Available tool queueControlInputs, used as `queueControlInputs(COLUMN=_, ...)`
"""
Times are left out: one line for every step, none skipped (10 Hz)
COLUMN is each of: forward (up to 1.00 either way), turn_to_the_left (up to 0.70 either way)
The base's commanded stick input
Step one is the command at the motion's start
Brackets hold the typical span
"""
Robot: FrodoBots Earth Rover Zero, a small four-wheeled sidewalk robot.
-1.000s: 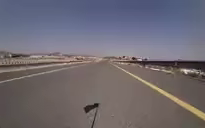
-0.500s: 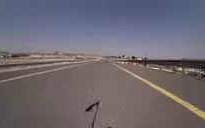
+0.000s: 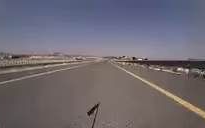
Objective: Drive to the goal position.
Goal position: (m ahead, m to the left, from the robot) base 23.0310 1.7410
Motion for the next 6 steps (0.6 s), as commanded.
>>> queueControlInputs(forward=0.7, turn_to_the_left=-0.01)
queueControlInputs(forward=0.7, turn_to_the_left=-0.01)
queueControlInputs(forward=0.7, turn_to_the_left=-0.01)
queueControlInputs(forward=0.7, turn_to_the_left=-0.01)
queueControlInputs(forward=0.7, turn_to_the_left=-0.01)
queueControlInputs(forward=0.7, turn_to_the_left=-0.01)
